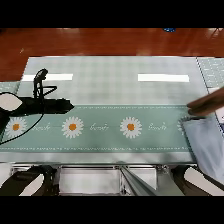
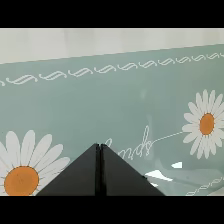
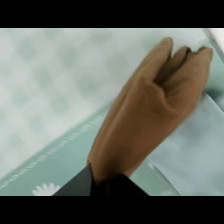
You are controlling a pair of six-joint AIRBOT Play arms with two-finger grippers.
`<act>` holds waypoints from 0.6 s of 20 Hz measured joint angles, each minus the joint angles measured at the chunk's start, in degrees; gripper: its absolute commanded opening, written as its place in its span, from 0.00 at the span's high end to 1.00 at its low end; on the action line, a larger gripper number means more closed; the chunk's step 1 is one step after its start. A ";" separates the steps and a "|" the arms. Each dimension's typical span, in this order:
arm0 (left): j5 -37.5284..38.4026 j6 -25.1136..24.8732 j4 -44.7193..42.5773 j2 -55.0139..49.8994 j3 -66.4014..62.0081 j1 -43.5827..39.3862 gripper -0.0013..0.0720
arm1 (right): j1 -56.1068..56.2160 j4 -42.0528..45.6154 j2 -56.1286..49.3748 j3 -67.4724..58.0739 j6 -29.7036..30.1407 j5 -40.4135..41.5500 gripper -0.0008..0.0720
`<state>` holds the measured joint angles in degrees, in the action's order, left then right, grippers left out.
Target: Fold the shirts.
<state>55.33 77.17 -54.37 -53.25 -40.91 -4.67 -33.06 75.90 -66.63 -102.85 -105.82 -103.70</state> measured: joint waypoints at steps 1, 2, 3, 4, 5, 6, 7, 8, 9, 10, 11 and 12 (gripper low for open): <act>0.02 0.02 0.00 0.00 0.00 0.00 0.96 | -2.16 1.84 2.47 3.50 -0.26 -0.57 0.95; 0.02 0.00 0.00 0.00 0.00 0.02 0.96 | -4.44 3.63 5.03 7.39 -0.28 -1.11 0.95; 0.00 0.00 0.02 0.00 0.00 0.00 0.96 | -6.69 5.53 7.43 11.34 -0.26 -1.51 0.95; -0.04 0.02 0.02 0.00 0.00 0.02 0.96 | -9.25 8.15 10.08 15.65 -0.11 -1.68 0.95; -0.15 0.00 0.02 0.00 0.00 0.00 0.96 | -11.65 10.78 12.39 19.63 0.11 -2.03 0.95; -0.39 0.00 0.02 0.00 0.00 0.00 0.96 | -14.32 13.70 14.73 23.89 0.42 -2.10 0.95; -0.59 0.00 0.04 0.00 0.00 0.00 0.96 | -16.72 16.48 16.70 27.69 0.87 -2.21 0.95; -0.81 0.00 0.22 0.00 0.00 0.00 0.96 | -19.26 19.37 18.67 31.95 1.66 -2.25 0.95; -1.05 0.02 0.74 0.00 0.00 -0.02 0.96 | -21.44 21.70 20.31 35.93 2.80 -2.12 0.95; -1.05 0.00 1.11 0.00 0.00 -0.24 0.96 | -23.52 23.65 21.99 40.06 3.96 -1.75 0.93; -1.14 -0.04 1.51 -0.04 0.00 -0.57 0.96 | -25.59 25.73 23.80 44.89 4.83 -0.96 0.77; -1.29 -0.33 1.70 -0.20 0.00 -1.07 0.96 | -26.88 26.91 25.16 48.72 5.29 -0.02 0.46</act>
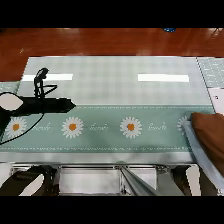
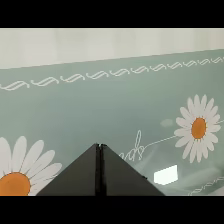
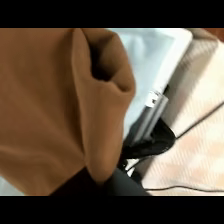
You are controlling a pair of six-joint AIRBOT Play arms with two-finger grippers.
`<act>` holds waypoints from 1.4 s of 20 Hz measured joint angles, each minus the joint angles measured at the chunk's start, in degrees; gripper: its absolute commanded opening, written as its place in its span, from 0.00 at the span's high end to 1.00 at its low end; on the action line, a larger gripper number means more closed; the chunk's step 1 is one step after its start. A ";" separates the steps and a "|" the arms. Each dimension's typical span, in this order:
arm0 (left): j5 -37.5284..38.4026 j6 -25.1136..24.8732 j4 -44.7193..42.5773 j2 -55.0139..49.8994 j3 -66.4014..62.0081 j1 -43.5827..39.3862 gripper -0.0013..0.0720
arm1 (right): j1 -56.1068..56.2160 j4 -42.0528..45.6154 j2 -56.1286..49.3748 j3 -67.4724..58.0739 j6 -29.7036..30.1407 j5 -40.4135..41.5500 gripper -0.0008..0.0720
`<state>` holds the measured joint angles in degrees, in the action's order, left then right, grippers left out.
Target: Fold the shirts.
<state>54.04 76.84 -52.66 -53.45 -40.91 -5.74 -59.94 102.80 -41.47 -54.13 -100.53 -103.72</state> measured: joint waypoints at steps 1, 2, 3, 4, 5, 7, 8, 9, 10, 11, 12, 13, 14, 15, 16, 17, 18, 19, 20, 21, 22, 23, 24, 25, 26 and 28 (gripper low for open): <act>-0.07 -0.37 0.13 -0.24 0.00 -0.52 0.96 | -0.92 1.05 0.96 3.39 0.28 0.79 0.43; -0.35 -0.61 0.42 -0.57 0.00 -1.01 0.95 | -1.62 1.62 1.55 6.12 0.68 2.14 0.43; -0.79 -0.81 0.44 -0.94 -0.02 -1.25 0.95 | -2.12 1.88 1.68 7.80 0.98 3.28 0.43; -1.40 -1.09 0.50 -1.38 -0.42 -1.14 0.95 | -2.47 1.90 1.49 8.31 1.31 4.22 0.43; -2.05 -1.46 0.50 -1.81 -1.27 -0.55 0.95 | -2.69 1.20 0.90 7.82 1.53 5.33 0.43; -2.82 -2.05 0.46 -2.82 -5.20 2.01 0.95 | -3.04 -3.10 -1.42 3.43 1.79 7.91 0.52; -2.91 -2.27 0.46 -3.41 -8.48 3.74 0.96 | -3.13 -6.67 -2.97 0.22 1.95 9.33 0.61; -2.93 -2.38 0.61 -4.04 -12.26 5.33 0.96 | -3.13 -11.98 -4.70 -3.30 1.97 10.84 0.76; -3.02 -2.47 1.27 -4.81 -16.87 6.69 0.96 | -2.40 -18.71 -6.58 -6.99 2.14 13.27 0.95; -3.06 -2.49 1.66 -5.81 -21.51 7.41 0.96 | -0.57 -25.68 -8.09 -10.21 2.84 16.02 0.95; -2.97 -2.47 2.54 -7.13 -26.95 7.50 0.96 | 2.45 -31.85 -9.31 -12.59 4.13 19.26 0.95; -2.75 -2.32 3.04 -8.61 -32.00 6.97 0.96 | 7.15 -37.70 -10.47 -14.51 5.51 23.50 0.95; -2.32 -1.92 3.08 -10.51 -37.18 5.86 0.96 | 12.59 -41.62 -11.41 -15.82 6.71 27.41 0.95; -0.98 -1.44 2.97 -12.20 -41.44 4.42 0.96 | 19.39 -44.50 -12.57 -16.85 8.04 31.65 0.95; 0.22 -0.79 2.45 -13.81 -45.31 2.47 0.96 | 26.03 -45.62 -13.75 -17.51 9.18 34.82 0.95; 2.08 0.07 0.74 -15.15 -47.82 0.57 0.96 | 33.48 -45.07 -15.21 -18.05 10.05 37.53 0.95; 4.44 1.07 -1.92 -16.35 -49.48 -1.55 0.96 | 40.13 -42.99 -16.76 -18.36 10.62 39.08 0.95; 6.05 2.27 -4.85 -17.05 -49.96 -3.58 0.96 | 46.82 -39.58 -18.58 -18.67 10.73 39.98 0.95; 7.43 3.39 -7.48 -17.57 -49.29 -5.27 0.96 | 52.83 -35.26 -20.61 -18.86 10.16 40.44 0.95; 8.66 4.44 -10.40 -18.08 -47.34 -6.80 0.96 | 57.55 -30.27 -22.62 -18.97 8.79 40.30 0.95; 9.31 5.18 -12.50 -18.36 -44.74 -7.72 0.96 | 61.42 -25.75 -24.57 -19.08 7.34 40.17 0.95; 8.79 5.77 -14.03 -18.51 -41.62 -8.17 0.96 | 64.54 -21.97 -26.69 -19.12 6.03 39.91 0.95; 8.37 6.51 -15.52 -18.78 -38.03 -8.24 0.96 | 66.64 -19.28 -28.52 -19.19 5.11 39.04 0.95; 7.43 7.43 -16.46 -18.88 -35.10 -7.91 0.96 | 68.28 -16.94 -30.29 -19.28 4.42 38.75 0.95; 6.14 8.39 -17.09 -18.88 -32.52 -7.32 0.96 | 69.42 -15.02 -31.80 -19.28 3.82 38.10 0.95; 5.11 9.81 -18.14 -18.99 -29.33 -6.14 0.96 | 70.77 -12.87 -33.66 -19.32 3.15 37.62 0.95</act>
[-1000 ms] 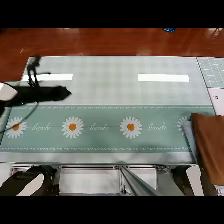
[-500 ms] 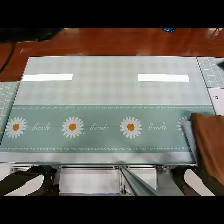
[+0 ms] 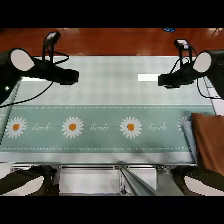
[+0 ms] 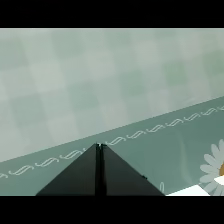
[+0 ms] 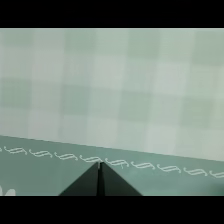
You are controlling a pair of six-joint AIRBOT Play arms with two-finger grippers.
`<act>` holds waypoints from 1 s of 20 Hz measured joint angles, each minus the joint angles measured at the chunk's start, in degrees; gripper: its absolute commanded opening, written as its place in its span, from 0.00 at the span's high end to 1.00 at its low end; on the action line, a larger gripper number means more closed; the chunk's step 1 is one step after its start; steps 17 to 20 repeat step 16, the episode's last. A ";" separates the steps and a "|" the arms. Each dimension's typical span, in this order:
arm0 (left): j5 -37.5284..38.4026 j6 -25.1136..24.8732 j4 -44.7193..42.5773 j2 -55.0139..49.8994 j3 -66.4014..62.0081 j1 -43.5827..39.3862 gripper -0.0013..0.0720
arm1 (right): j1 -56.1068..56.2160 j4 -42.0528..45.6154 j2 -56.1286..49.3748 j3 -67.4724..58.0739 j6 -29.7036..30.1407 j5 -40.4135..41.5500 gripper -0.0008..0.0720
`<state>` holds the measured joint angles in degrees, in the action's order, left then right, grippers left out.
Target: Fold the shirts.
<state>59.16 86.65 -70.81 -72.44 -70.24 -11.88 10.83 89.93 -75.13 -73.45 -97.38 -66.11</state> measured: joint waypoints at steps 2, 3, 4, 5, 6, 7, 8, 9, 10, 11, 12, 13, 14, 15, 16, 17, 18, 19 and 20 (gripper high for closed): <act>-0.70 0.70 -0.59 -0.02 1.66 0.76 0.96 | 0.81 1.29 -1.05 0.00 -0.42 -0.37 0.95; -0.70 0.83 -0.68 -0.04 2.19 1.01 0.96 | 0.98 1.70 -1.36 0.00 -0.52 -0.70 0.95; -0.66 0.98 -0.76 -0.04 2.54 1.11 0.96 | 1.16 2.10 -1.53 0.00 -0.63 -0.87 0.95; -0.55 1.25 -0.85 -0.07 2.82 1.27 0.96 | 1.27 2.25 -1.73 0.00 -0.70 -0.94 0.95; -0.48 1.25 -0.90 -0.07 2.99 1.33 0.96 | 1.33 2.38 -1.86 0.00 -0.81 -1.11 0.95; -0.42 1.27 -1.05 -0.07 3.15 1.40 0.96 | 1.42 2.71 -1.90 0.00 -0.83 -1.18 0.95; -0.39 1.38 -1.14 -0.07 3.26 1.44 0.96 | 1.46 2.82 -2.01 0.00 -0.83 -1.20 0.95; -0.42 1.46 -1.16 -0.07 3.32 1.46 0.96 | 1.51 2.82 -2.05 0.00 -0.85 -1.31 0.95; -0.33 1.46 -1.18 -0.07 3.39 1.51 0.96 | 1.53 2.82 -2.08 0.00 -0.85 -1.29 0.95; -0.31 1.46 -1.18 -0.07 3.41 1.51 0.96 | 1.55 2.91 -2.10 0.00 -0.87 -1.31 0.95; -0.26 1.46 -1.18 -0.07 3.45 1.51 0.96 | 1.55 2.91 -2.10 0.00 -0.92 -1.33 0.95; -0.28 1.49 -1.20 -0.07 3.48 1.51 0.96 | 1.55 2.93 -2.10 0.00 -1.03 -1.36 0.95; -0.28 1.49 -1.20 -0.07 3.48 1.51 0.96 | 1.55 3.04 -2.10 0.00 -1.03 -1.36 0.95; -0.28 1.49 -1.20 -0.07 3.48 1.51 0.96 | 1.55 3.06 -2.10 0.00 -1.03 -1.38 0.95; -0.28 1.49 -1.20 -0.07 3.48 1.51 0.96 | 1.55 3.06 -2.10 0.00 -1.01 -1.38 0.95; -0.28 1.49 -1.20 -0.07 3.48 1.51 0.96 | 1.55 3.06 -2.10 0.00 -1.01 -1.38 0.95; -0.28 1.49 -1.20 -0.07 3.48 1.51 0.96 | 1.55 3.06 -2.10 0.00 -1.01 -1.38 0.95; -0.28 1.49 -1.20 -0.07 3.48 1.51 0.96 | 1.55 3.06 -2.10 0.00 -1.01 -1.38 0.95; -0.28 1.49 -1.20 -0.07 3.48 1.51 0.96 | 1.55 3.06 -2.10 0.00 -1.01 -1.38 0.95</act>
